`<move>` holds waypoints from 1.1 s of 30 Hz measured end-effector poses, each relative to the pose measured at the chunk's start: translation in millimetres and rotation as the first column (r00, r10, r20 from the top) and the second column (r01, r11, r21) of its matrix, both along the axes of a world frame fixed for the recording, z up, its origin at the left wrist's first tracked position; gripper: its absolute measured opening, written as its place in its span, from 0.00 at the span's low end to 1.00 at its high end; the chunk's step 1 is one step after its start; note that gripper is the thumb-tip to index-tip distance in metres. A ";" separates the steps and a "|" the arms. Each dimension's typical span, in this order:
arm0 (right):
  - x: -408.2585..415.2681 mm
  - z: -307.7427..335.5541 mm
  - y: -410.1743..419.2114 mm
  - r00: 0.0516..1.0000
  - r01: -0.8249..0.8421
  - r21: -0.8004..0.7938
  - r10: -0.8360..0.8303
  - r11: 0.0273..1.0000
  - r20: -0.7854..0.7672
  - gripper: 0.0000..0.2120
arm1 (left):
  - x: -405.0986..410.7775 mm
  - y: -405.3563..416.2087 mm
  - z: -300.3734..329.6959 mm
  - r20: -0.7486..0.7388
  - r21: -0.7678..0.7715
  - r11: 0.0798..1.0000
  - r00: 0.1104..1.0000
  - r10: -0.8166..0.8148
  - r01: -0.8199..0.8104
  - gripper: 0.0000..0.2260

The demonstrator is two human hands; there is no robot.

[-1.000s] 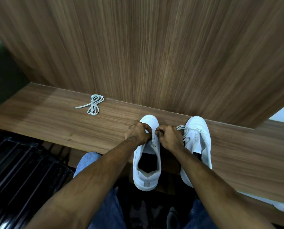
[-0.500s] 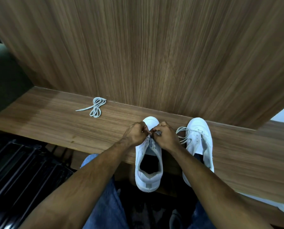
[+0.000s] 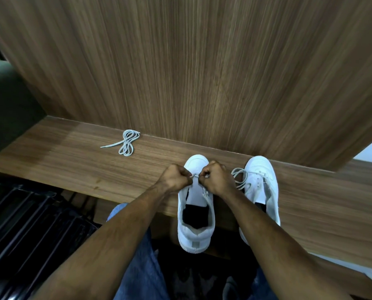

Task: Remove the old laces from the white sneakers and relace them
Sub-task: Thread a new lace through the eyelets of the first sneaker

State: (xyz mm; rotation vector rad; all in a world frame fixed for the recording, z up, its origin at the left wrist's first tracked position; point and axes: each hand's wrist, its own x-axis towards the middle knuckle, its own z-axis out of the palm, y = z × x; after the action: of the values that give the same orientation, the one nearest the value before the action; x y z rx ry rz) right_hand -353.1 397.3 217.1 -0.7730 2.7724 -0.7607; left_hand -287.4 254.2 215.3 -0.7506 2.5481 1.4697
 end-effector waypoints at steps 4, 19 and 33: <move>3.7 2.5 -5.9 0.998 -0.031 0.116 0.038 0.993 -0.055 0.05 | 7.4 -1.8 0.4 -0.013 0.206 0.973 0.994 0.106 -0.102 0.06; 4.9 -20.4 -10.9 0.997 0.081 -0.035 -0.081 0.996 -0.004 0.06 | 8.7 -0.2 1.8 0.001 0.324 0.931 0.984 0.177 -0.168 0.04; 9.5 -24.7 -10.5 0.974 0.205 -0.191 -0.180 0.960 0.141 0.05 | -10.3 -1.6 -11.8 -0.020 -0.191 0.979 0.998 0.063 -0.066 0.09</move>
State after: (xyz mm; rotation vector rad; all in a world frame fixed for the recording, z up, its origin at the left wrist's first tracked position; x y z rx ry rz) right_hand -343.7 386.8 192.4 -0.4712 2.7142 -1.1042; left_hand -297.7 252.6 203.5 -0.8586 2.7293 1.2624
